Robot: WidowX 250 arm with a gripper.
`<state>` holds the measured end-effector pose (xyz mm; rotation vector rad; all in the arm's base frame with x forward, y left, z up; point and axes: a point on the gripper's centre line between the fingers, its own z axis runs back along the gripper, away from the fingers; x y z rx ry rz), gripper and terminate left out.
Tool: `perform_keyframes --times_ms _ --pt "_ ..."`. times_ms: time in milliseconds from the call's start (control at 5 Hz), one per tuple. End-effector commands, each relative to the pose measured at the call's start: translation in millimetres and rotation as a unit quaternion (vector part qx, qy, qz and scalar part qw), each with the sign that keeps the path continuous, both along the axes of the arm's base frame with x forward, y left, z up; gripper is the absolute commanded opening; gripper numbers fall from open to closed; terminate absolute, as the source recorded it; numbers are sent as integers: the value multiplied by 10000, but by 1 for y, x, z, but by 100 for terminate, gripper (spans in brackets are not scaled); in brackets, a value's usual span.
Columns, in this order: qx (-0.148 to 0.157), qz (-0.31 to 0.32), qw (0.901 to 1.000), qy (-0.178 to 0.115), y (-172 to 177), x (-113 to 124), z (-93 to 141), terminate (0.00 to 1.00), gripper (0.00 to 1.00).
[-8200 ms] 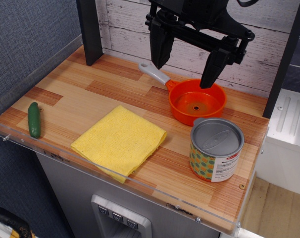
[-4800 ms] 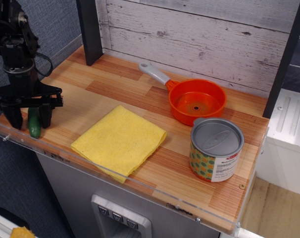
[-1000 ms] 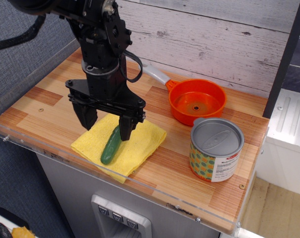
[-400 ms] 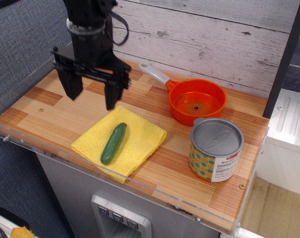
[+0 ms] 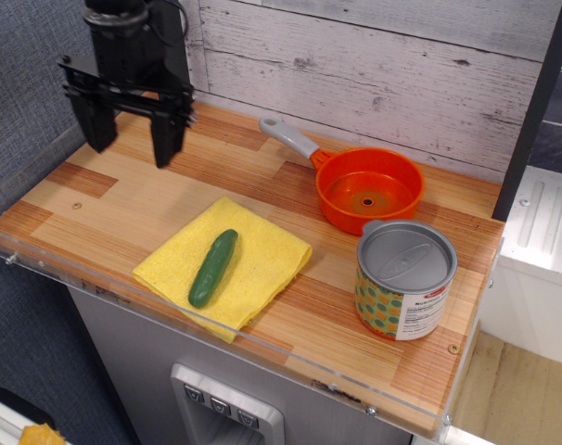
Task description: Place the green pickle on top of the yellow towel
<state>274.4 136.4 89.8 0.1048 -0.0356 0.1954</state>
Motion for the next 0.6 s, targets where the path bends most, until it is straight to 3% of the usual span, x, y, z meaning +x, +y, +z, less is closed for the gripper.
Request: perform_keyframes --times_ms 0,200,400 --pt "291 218 9978 -559 33 5 15 0 100" --pt "291 218 9978 -559 33 5 15 0 100" --pt "291 218 9978 -559 33 5 15 100 100"
